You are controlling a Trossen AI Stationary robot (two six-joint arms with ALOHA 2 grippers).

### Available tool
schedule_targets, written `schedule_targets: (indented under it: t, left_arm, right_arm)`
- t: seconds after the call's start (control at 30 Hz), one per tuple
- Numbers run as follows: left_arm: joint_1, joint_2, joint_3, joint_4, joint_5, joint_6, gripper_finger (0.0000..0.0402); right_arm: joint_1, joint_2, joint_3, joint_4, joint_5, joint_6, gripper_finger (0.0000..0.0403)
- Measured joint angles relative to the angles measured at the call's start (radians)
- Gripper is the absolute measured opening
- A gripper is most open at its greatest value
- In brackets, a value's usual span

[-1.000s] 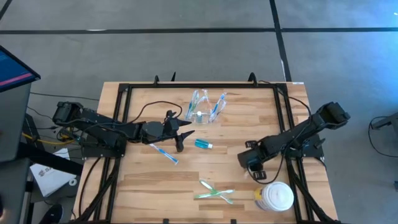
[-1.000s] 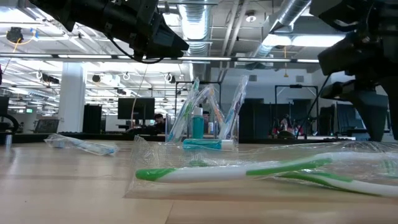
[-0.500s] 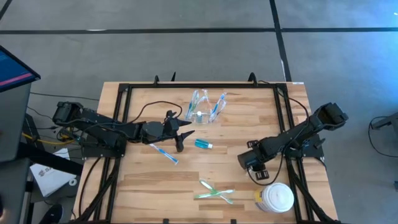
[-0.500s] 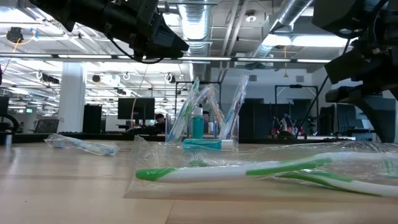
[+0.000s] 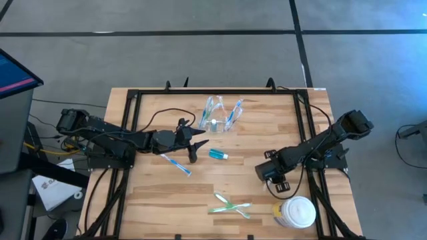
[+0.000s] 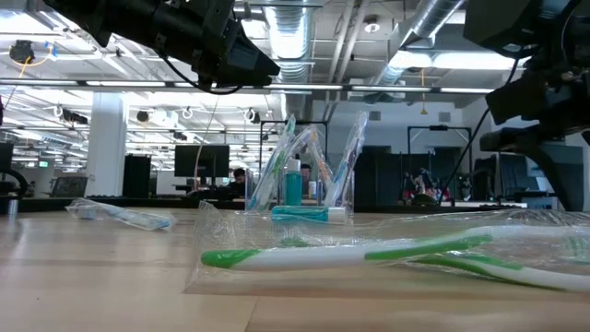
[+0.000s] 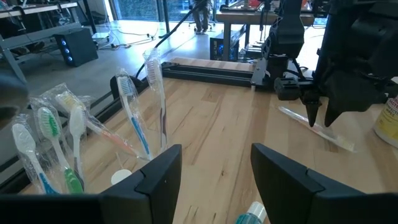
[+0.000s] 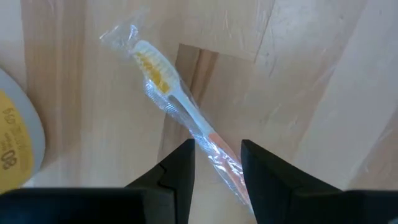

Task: Pick & Place toothbrushing station
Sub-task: Put the orange toothbrush into the transparent organizer

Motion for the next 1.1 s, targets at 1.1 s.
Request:
schedule_targets:
  t: [1.1]
  left_arm:
    - [0.0,0.0,0.0,-0.003,0.0,0.0,0.0186]
  right_arm:
    - [0.0,0.003,0.0,0.031,0.003,-0.087,0.012]
